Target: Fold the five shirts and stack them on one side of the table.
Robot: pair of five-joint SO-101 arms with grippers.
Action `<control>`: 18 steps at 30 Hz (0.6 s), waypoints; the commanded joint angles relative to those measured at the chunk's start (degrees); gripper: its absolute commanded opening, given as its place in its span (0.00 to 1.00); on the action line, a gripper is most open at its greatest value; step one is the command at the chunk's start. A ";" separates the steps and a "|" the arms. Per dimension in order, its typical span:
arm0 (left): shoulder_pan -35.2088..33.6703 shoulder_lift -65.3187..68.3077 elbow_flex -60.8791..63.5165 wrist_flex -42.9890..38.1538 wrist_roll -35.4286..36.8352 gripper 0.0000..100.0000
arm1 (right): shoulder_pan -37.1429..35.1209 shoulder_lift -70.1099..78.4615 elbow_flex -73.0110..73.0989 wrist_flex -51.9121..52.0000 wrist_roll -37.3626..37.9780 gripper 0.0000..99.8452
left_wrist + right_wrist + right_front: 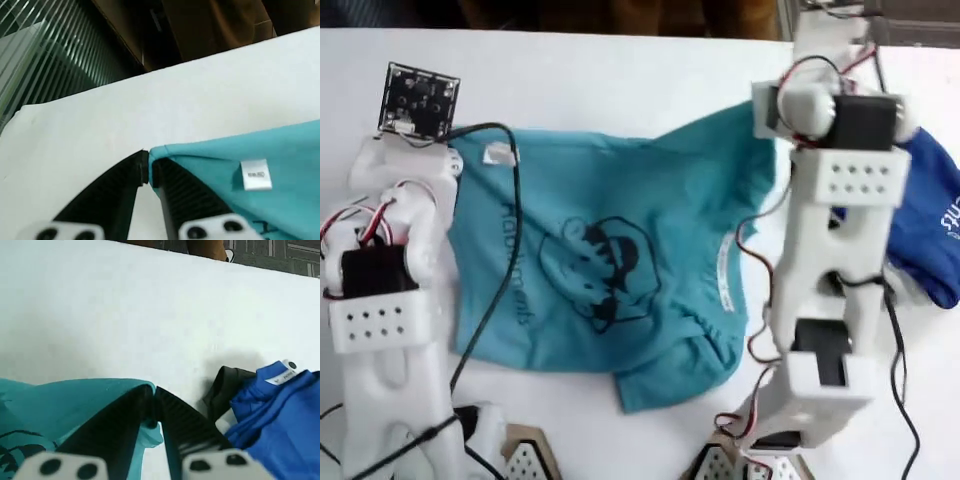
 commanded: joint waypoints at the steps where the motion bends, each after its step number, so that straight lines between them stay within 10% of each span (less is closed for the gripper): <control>1: -2.64 4.04 -0.31 -5.54 0.09 0.02 | -1.80 2.33 -0.79 -5.58 -0.09 0.02; 18: -4.84 46.15 -26.68 -10.90 -0.09 0.02 | -6.55 15.96 -0.88 -34.24 2.90 0.02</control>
